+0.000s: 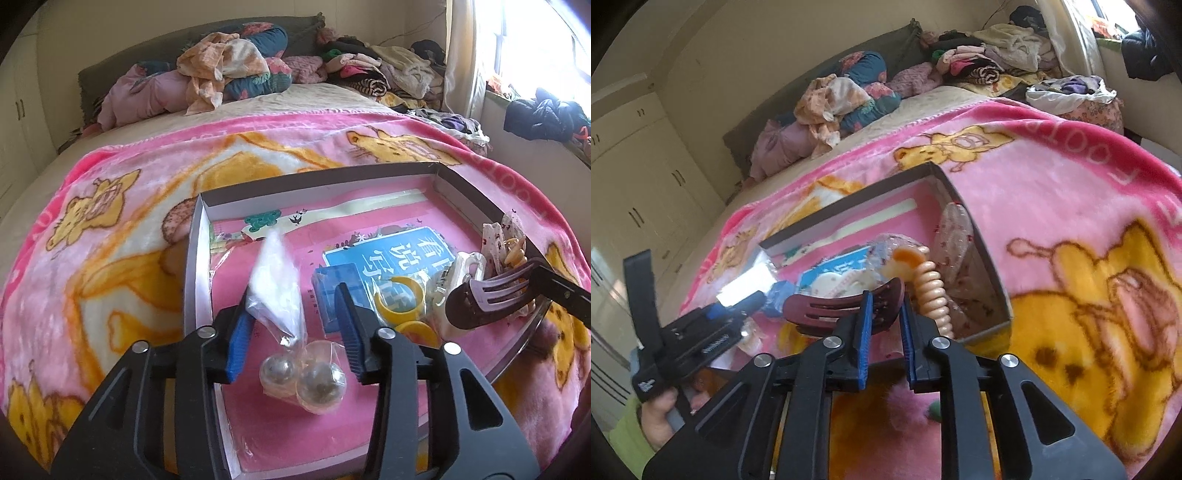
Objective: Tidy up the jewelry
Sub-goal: 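Drop the earring bag into the box from left tool while right tool drops maroon clip, then withdraw both tools from the tray box toward the white earring card and pompom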
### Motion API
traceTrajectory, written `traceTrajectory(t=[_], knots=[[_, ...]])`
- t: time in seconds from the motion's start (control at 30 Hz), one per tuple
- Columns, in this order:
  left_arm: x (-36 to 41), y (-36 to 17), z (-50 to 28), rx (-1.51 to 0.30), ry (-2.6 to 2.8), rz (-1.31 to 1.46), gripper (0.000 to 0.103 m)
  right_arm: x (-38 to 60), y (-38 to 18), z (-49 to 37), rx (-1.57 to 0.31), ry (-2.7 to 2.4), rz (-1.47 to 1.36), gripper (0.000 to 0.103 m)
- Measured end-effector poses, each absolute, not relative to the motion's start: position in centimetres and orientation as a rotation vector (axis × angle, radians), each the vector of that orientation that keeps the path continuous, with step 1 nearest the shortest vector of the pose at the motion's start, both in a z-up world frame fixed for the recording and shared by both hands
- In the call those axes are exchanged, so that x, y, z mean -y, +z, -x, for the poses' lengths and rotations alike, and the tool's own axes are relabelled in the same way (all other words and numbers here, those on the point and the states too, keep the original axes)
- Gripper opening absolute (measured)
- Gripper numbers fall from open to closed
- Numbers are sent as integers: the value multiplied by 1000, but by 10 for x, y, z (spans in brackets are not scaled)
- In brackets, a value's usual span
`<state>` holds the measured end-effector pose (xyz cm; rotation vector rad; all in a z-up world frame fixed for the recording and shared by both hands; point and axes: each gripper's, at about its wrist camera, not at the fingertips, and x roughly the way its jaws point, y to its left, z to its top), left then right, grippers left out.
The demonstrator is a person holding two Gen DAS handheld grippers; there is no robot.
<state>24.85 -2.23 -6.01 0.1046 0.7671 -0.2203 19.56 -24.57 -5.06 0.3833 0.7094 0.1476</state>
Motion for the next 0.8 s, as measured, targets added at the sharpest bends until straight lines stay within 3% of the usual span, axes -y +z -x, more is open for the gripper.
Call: traceTrajectory(t=[0.17, 0.37, 0.8], knots=[[20, -57, -243, -754, -225, -98, 46, 251, -46, -185, -678, 124, -368, 48], [19, -48, -225, -730, -232, -80, 60, 256, -40, -168, -654, 105, -349, 60], [23, -33, -179, -673, -243, -58, 83, 255, -32, -124, -621, 84, -258, 73]])
